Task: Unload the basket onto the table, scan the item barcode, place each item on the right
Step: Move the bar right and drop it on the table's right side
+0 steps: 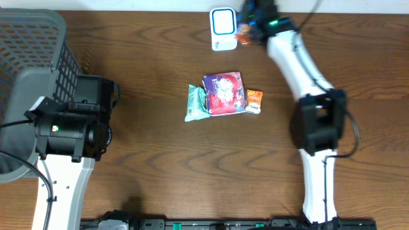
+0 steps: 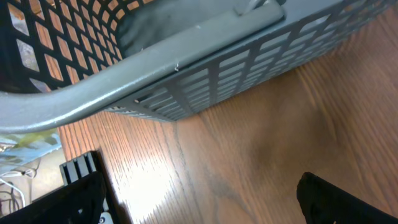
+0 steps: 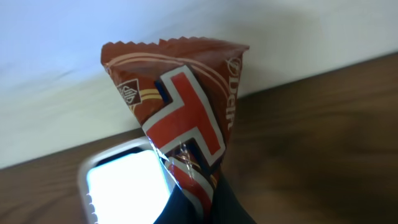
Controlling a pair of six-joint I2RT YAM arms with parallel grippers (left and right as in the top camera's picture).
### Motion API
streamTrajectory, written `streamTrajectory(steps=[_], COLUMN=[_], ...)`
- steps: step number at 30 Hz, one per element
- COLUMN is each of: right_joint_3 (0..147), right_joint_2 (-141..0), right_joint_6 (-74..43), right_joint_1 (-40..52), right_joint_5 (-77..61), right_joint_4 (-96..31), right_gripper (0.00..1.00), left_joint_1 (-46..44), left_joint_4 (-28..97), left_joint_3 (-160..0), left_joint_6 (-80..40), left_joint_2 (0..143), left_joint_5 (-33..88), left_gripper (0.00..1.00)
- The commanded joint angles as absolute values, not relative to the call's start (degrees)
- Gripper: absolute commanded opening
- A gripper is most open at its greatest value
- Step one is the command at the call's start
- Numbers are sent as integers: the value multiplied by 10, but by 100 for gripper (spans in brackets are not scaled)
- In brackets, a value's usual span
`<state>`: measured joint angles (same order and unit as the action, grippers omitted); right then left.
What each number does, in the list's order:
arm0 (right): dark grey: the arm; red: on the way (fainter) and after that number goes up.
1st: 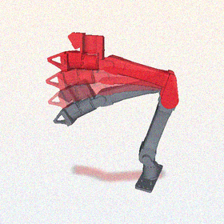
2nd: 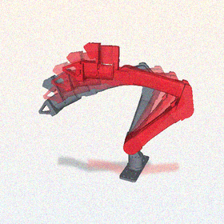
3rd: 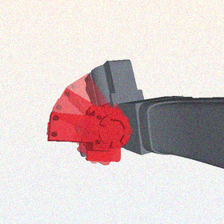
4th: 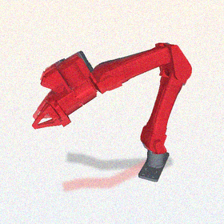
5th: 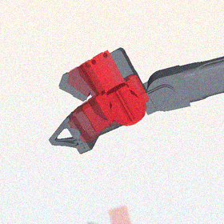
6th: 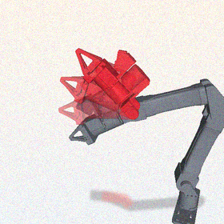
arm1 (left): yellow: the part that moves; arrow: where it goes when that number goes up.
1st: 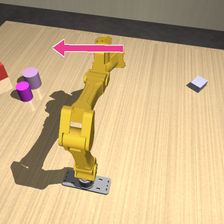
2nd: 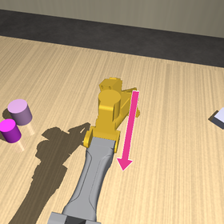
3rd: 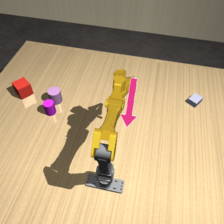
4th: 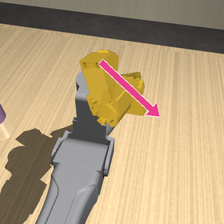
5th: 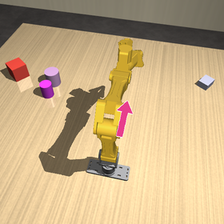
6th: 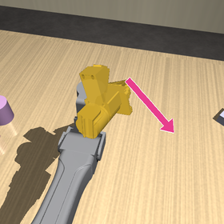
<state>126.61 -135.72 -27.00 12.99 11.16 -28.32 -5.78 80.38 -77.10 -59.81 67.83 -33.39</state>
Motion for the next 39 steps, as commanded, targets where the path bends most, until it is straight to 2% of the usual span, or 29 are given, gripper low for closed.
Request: streamTrajectory(steps=[1, 6, 13, 14, 16, 17, 18, 19, 20, 23, 27, 31, 35, 39], right_joint_3=[1284, 1284, 1273, 1269, 1265, 1263, 1263, 1263, 1263, 1263, 1263, 1262, 1254, 1211], right_joint_2=[-1291, -1293, -1307, -1308, -1309, -1310, -1310, -1310, -1310, -1310, -1310, -1310, -1310, -1310], right_joint_6=[-196, -93, -87, -88, -84, -79, -76, -77, -79, -82, -80, -80, -75, -40], right_joint_1=[51, -35, -157, -169, -194, -205, -216, -223, -230, -238, -231, -214, -173, -109], right_joint_5=[136, 148, 190, 189, 155, 131, 108, 96, 79, 19, -181, -324, -324, -281], right_joint_4=[-340, -466, -528, -528, -532, -537, -546, -552, -559, -577, -612, -671, -773, -836], right_gripper=[1, 1, 1, 8, 50, 63, 74, 80, 92, 95, 94, 95, 97, 90], left_joint_1=[-55, -55, -55, -55, -55, -55, -55, -55, -55, -55, -55, -55, -55, -55], left_joint_4=[805, 805, 805, 805, 805, 805, 805, 805, 805, 805, 805, 805, 805, 805], left_joint_3=[-768, -768, -768, -768, -768, -768, -768, -768, -768, -768, -768, -768, -768, -768], left_joint_6=[-601, -601, -601, -601, -601, -601, -601, -601, -601, -601, -601, -601, -601, -601], left_joint_2=[681, 681, 681, 681, 681, 681, 681, 681, 681, 681, 681, 681, 681, 681], left_joint_5=[-348, -348, -348, -348, -348, -348, -348, -348, -348, -348, -348, -348, -348, -348], left_gripper=[98, 98, 98, 98, 98, 98, 98, 98, 98, 98, 98, 98, 98, 98])
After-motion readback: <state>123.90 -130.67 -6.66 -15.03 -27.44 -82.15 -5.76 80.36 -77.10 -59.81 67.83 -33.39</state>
